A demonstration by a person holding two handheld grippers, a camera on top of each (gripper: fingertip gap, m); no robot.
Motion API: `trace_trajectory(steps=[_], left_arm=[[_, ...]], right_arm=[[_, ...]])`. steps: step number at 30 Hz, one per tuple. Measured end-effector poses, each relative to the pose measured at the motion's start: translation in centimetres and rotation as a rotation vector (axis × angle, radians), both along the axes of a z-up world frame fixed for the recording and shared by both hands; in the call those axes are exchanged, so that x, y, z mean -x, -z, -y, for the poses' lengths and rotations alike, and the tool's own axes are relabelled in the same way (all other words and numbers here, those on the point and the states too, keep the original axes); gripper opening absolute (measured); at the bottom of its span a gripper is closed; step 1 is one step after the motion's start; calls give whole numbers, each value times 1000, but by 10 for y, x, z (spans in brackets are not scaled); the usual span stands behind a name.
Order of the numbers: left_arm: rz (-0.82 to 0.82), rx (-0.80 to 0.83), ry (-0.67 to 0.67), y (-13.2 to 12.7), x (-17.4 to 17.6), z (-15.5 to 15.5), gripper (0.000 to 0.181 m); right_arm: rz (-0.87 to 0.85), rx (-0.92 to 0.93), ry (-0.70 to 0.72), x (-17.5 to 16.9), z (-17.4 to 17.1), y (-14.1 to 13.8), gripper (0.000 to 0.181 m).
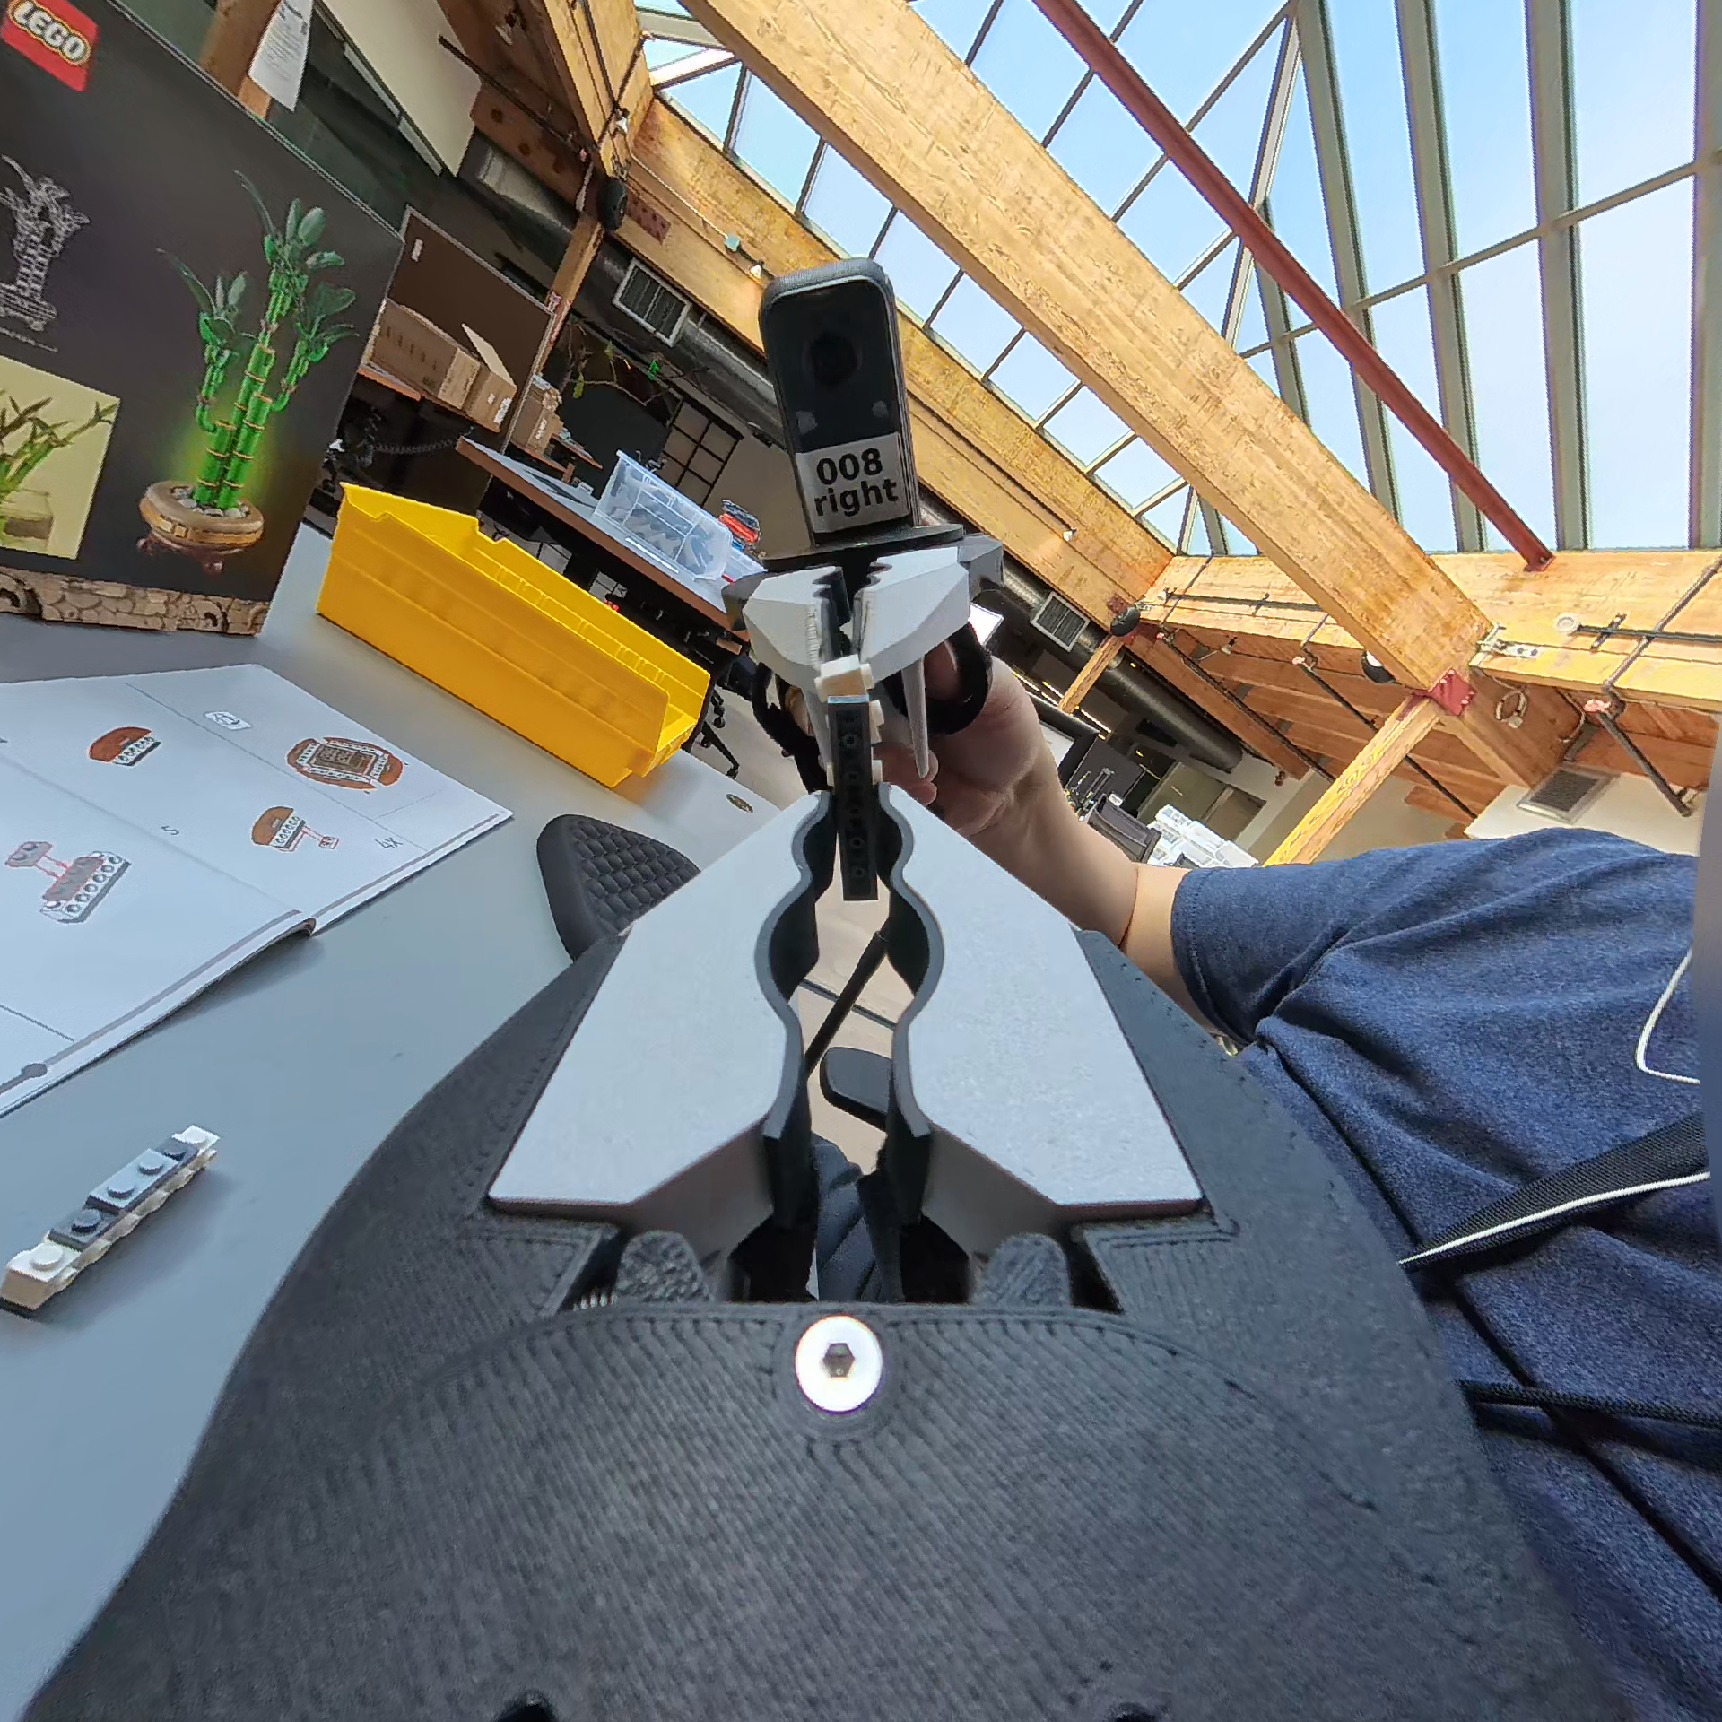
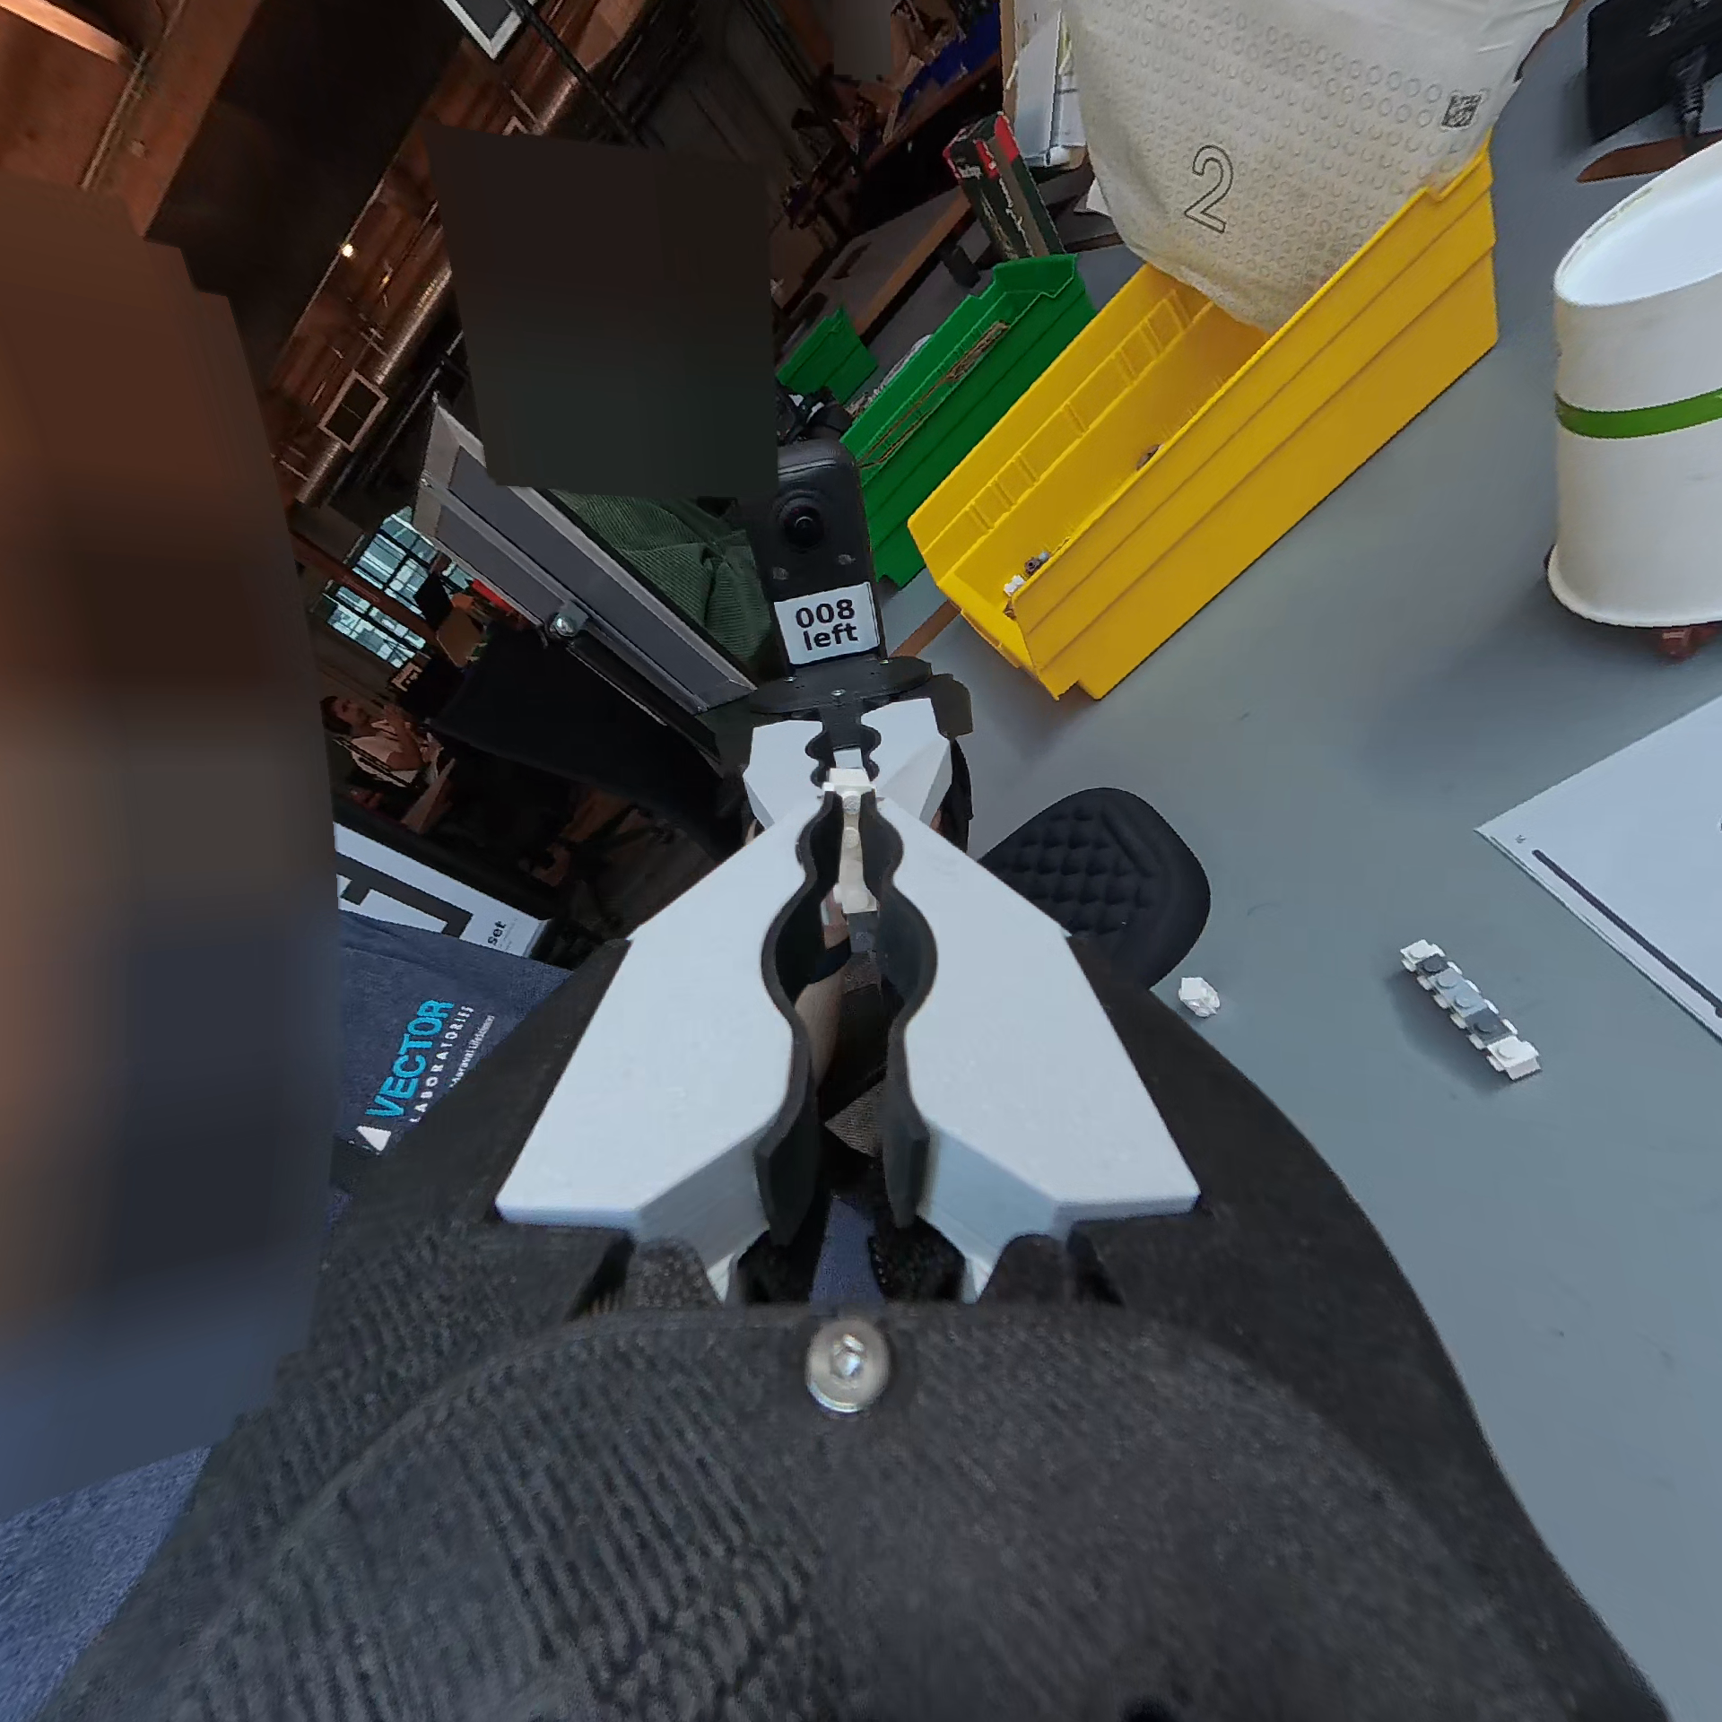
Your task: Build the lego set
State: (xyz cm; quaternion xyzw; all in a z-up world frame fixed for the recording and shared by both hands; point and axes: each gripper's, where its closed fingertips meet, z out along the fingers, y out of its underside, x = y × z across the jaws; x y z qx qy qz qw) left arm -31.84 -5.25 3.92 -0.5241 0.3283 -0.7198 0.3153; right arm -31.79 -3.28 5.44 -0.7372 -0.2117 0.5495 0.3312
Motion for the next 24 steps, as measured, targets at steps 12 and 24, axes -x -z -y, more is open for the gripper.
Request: trace_trajectory(steps=[12, 24], left_arm=[[-8, 40, 23, 4, -2, -1, 5], [-121, -11, 26, 21, -8, 2, 5]], right_arm=[[56, -45, 22, 1, -1, 7, 2], [73, -34, -8, 3, 3, 22, 3]])
